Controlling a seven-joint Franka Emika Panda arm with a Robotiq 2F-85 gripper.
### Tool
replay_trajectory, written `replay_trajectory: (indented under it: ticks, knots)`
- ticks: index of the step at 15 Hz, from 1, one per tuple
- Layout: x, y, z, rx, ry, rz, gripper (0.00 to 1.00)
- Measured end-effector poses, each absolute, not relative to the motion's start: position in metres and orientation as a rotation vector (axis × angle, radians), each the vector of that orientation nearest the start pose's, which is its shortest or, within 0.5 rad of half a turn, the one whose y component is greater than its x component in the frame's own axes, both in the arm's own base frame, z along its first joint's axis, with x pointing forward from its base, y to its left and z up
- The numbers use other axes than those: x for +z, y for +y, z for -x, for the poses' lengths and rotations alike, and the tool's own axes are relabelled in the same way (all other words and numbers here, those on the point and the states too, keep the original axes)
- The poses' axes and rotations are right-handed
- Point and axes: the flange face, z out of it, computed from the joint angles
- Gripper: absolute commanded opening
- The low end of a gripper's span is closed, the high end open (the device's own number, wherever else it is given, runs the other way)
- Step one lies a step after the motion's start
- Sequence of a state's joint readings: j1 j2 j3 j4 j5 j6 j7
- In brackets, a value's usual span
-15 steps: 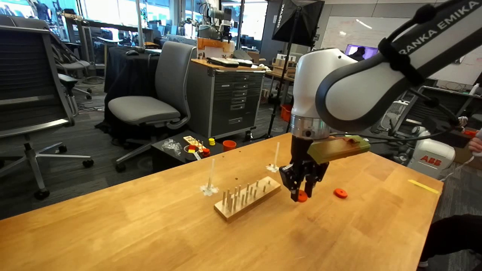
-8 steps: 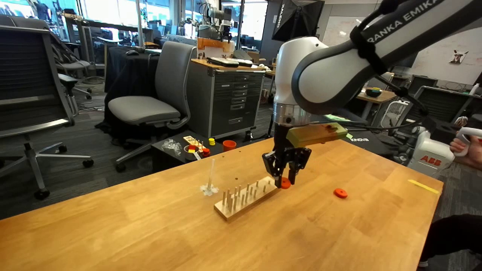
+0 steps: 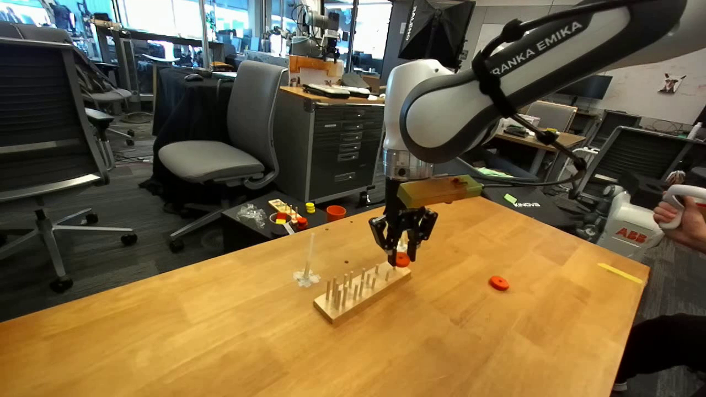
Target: Put the left orange object on the wooden board
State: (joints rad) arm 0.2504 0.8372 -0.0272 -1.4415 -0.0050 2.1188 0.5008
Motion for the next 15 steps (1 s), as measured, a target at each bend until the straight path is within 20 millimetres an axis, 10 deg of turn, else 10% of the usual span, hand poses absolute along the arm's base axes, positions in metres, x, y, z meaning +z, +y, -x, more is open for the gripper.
replay_trajectory:
  ticks: [15]
  knots:
    - [0.155, 0.129, -0.725, 0.328, 0.232, 3.134, 0.17]
